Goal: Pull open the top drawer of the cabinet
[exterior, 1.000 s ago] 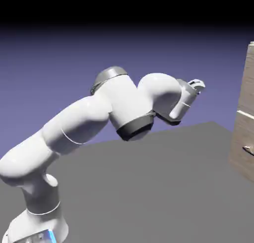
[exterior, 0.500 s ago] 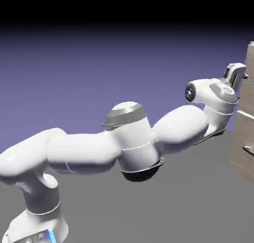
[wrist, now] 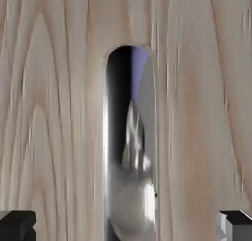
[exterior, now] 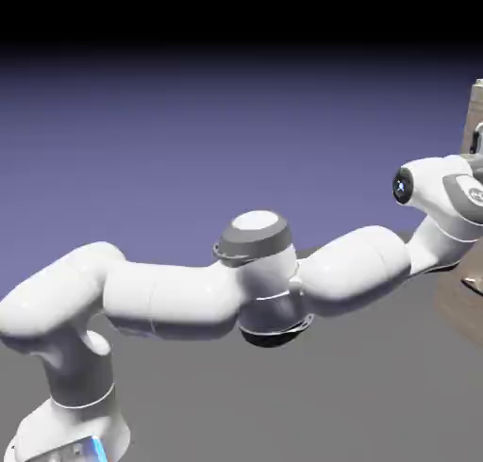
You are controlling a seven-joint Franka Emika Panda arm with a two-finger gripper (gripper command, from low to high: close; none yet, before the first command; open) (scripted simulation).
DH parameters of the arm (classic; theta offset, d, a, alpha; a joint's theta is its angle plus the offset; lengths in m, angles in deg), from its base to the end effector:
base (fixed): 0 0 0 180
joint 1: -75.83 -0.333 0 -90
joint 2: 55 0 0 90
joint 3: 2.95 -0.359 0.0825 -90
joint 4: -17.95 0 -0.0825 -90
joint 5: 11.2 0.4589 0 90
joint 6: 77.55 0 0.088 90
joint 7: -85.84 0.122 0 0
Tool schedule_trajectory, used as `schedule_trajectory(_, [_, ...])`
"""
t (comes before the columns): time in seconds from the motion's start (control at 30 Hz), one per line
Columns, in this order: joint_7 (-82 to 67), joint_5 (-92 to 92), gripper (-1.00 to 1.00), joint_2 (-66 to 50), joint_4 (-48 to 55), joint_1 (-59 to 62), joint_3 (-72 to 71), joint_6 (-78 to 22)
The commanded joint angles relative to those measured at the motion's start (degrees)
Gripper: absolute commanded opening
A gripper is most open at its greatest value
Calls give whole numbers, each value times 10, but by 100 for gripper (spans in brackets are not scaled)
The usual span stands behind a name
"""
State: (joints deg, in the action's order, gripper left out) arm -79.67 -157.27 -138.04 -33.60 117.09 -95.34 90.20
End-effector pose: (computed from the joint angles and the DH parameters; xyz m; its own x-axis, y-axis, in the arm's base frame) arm 0.9068 -0.0935 0.4798 0.0007 -0.7070 -0.7072 -0.0007 0.7072 -0.7070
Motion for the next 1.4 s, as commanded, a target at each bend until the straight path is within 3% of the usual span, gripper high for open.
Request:
schedule_trajectory(0.0, [0,0,-100,0,0,0,0,0])
schedule_trajectory(0.47, [-5,-98,-100,-90,-291,160,-111,-136])
schedule_trajectory(1.27, [10,-98,-100,-179,-771,482,-135,-296])
schedule_trajectory(1.3, [10,-98,100,-179,-771,482,-135,-296])
schedule_trajectory(1.37, [13,-94,100,-179,-792,500,-135,-298])
